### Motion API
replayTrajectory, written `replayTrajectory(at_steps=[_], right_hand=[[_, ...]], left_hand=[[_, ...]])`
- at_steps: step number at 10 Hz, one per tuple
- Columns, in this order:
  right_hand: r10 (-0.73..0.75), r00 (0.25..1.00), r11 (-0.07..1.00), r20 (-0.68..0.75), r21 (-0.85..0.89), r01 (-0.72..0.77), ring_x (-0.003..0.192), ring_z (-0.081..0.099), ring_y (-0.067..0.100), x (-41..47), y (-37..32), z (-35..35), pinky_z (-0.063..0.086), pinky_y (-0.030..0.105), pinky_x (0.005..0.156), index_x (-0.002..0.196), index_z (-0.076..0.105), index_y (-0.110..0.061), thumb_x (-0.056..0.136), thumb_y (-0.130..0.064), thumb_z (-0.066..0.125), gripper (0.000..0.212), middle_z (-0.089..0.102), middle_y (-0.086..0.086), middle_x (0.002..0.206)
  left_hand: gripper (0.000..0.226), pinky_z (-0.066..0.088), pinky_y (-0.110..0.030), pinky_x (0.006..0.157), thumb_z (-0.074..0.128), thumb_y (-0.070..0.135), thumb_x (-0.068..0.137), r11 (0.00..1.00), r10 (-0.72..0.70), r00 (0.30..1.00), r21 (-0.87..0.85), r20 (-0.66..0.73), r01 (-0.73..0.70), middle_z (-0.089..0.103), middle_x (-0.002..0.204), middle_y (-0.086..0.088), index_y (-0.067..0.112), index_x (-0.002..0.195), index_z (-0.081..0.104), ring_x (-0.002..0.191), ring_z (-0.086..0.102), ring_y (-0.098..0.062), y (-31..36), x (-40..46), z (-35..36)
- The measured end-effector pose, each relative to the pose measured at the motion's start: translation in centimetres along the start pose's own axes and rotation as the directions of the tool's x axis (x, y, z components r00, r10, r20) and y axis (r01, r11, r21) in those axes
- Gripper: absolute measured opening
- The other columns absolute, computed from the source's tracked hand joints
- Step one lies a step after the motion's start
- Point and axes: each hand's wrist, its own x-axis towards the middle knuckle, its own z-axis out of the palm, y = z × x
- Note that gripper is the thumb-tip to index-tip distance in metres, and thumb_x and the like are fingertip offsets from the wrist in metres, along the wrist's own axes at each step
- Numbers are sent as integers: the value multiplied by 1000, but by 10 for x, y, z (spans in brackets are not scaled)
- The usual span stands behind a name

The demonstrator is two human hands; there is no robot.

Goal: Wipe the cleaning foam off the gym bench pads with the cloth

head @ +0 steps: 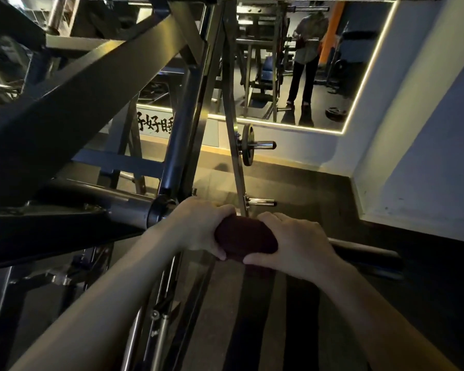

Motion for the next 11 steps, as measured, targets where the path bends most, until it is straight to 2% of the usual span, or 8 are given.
replayTrajectory(at_steps=[2,3,4,5,7,8,9,11], right_hand=[[34,959,996,280,70,-55,91,51,3,6,16,-25,47,26,79,128,43,-35,74,-66,64,65,51,-19,99],[33,941,994,336,90,-67,93,55,6,10,16,-21,49,27,82,127,42,-32,75,-60,68,65,51,-17,96],[27,961,998,275,49,-42,95,56,6,10,17,-17,48,27,85,128,41,-32,75,-62,66,65,56,-15,101],[22,967,998,254,49,-36,99,56,6,10,17,-15,47,27,88,129,42,-34,74,-62,67,66,59,-15,108],[16,958,996,287,82,-42,92,50,1,11,17,-20,42,21,80,127,43,-35,75,-61,68,64,51,-19,96],[39,958,988,285,135,-80,95,52,0,11,19,-18,43,19,81,129,38,-38,73,-60,70,67,57,-16,108],[78,957,985,281,124,-117,98,54,0,12,20,-13,46,24,87,129,33,-42,70,-62,71,73,57,-19,111],[173,966,984,192,10,-178,109,55,10,4,10,-12,42,35,94,135,24,-45,65,-76,64,87,57,-16,116]], left_hand=[[97,36,-37,106,75,67,60,971,-86,996,-225,-14,81,51,134,11,35,141,33,123,49,-13,-16,-17,1],[83,43,-35,97,67,78,59,989,-124,990,-84,-70,118,61,118,13,38,128,44,110,57,-13,-17,-14,9],[75,45,-34,93,66,77,60,987,-129,986,-108,-109,117,61,110,15,40,122,44,103,59,-10,-20,-10,16],[69,47,-39,93,59,79,55,946,-118,987,-315,-108,78,62,104,15,45,113,41,99,59,-8,-26,-8,26],[81,49,-38,89,37,87,53,990,-70,979,-132,-191,45,65,101,16,39,117,47,96,62,-9,-28,-8,26],[79,56,-34,67,43,87,55,998,8,937,-57,-350,-30,69,87,13,33,112,53,76,68,-11,-28,-10,28],[79,55,-33,61,53,86,55,998,33,898,-28,-439,-50,69,83,12,33,114,48,71,68,-11,-29,-11,36],[101,43,-43,97,64,80,55,993,-40,938,-114,-344,0,65,116,2,36,138,27,106,62,-23,-22,-19,32]])
